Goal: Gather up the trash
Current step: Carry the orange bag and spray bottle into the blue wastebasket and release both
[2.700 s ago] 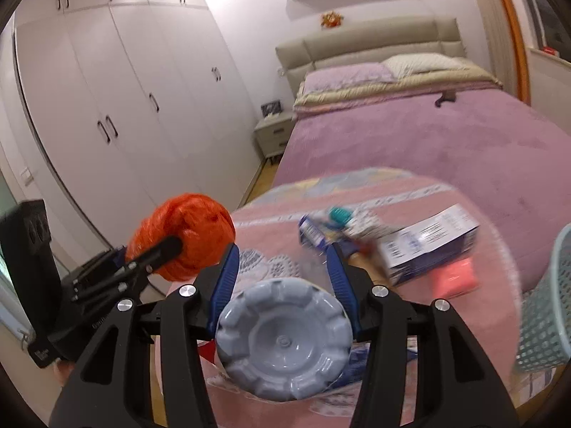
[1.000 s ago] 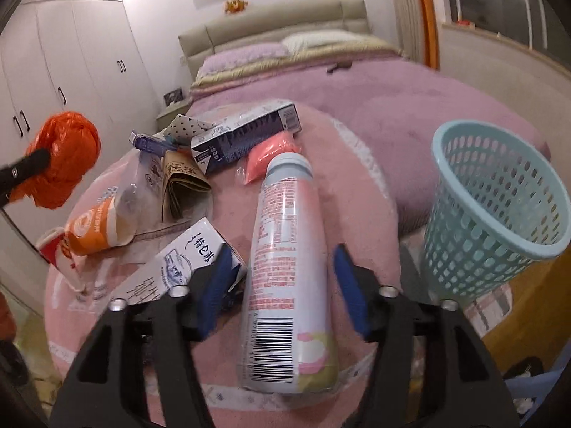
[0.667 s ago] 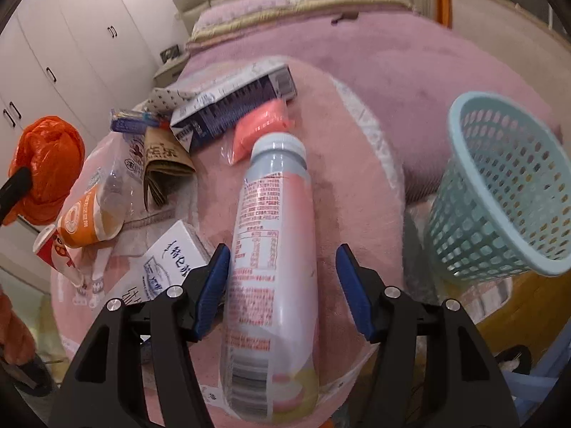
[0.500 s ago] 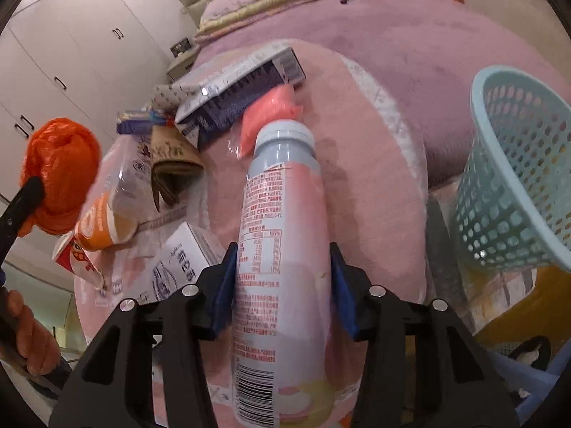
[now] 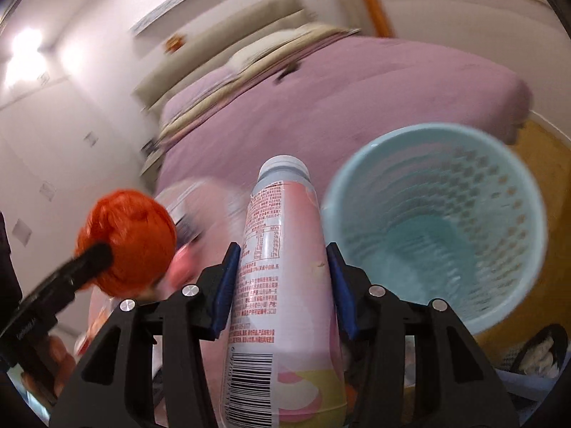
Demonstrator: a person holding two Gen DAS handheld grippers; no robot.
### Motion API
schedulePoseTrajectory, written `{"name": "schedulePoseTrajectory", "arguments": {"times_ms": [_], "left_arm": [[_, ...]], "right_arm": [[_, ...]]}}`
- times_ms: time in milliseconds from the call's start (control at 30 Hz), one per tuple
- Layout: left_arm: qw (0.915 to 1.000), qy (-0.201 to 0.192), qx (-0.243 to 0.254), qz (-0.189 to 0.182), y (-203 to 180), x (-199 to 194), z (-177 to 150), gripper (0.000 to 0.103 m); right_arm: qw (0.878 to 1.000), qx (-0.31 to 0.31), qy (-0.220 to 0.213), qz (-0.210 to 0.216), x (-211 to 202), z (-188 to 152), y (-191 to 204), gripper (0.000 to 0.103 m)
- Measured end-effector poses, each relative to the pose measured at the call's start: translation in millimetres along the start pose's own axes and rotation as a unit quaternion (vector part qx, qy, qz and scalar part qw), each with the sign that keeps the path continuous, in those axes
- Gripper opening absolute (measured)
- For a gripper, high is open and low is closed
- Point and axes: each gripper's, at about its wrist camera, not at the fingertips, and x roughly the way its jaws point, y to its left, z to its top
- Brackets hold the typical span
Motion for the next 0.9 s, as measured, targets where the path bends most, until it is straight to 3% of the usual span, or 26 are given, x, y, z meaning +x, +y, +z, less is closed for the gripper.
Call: {"name": "schedulePoseTrajectory", "arguments": {"times_ms": [267, 433, 500, 700, 767, 900], "left_arm": [[0.9958, 0.077, 0.018, -0.046, -56.1, 109.4, 4.4, 0.042], [0.9967, 0.071, 0.028, -0.026, -67.2, 136.4, 4.1, 0.067], [0.9969, 0.071, 0.019, -0.03, -63.7, 134.7, 3.5, 0.067], [0.999, 0.031, 0.03, -0.012, -49.7, 92.4, -2.9, 0.073], [0.9993, 0.018, 0.033, -0.005, -46.3, 74.8, -6.4, 0.073], [0.9998, -0.004, 0.02, 0.007, -21.9, 28.5, -22.0, 0.073]], "right_arm": [[0.992, 0.049, -0.016, -0.116, 17.8, 17.6, -74.1, 0.045], [0.988, 0.073, -0.023, -0.134, 27.3, 18.1, -106.2, 0.05], [0.986, 0.076, -0.032, -0.145, 30.1, 18.9, -110.8, 0.069], [0.983, 0.046, -0.08, -0.161, 23.2, 25.2, -99.1, 0.077], [0.98, 0.023, -0.089, -0.179, 29.3, 26.9, -90.1, 0.078], [0.962, -0.046, -0.105, -0.247, 53.5, 22.2, -69.0, 0.078]]}}
